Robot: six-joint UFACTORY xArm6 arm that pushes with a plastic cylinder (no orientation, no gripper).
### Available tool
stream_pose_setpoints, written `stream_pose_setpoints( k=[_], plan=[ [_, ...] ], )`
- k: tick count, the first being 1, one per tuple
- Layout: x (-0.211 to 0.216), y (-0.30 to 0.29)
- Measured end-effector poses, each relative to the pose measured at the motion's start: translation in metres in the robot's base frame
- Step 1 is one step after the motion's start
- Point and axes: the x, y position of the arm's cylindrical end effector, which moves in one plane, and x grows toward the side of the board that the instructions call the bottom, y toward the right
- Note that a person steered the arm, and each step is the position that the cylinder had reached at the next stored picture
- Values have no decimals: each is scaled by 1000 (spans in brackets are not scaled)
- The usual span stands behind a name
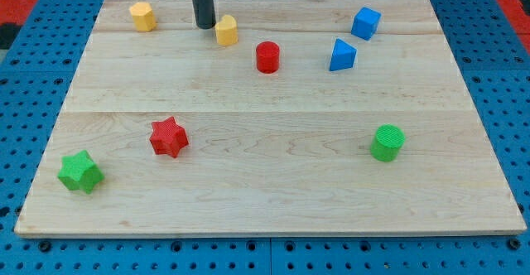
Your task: Keep the yellow heart horizontally at the right side of the yellow hexagon
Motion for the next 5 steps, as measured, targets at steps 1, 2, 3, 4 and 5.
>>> stream_pose_setpoints(
  k=[1, 2, 3, 4, 5],
  plan=[
    [33, -1],
    [13, 50],
    [-16, 103],
    [21, 74],
    [23, 99]
  ],
)
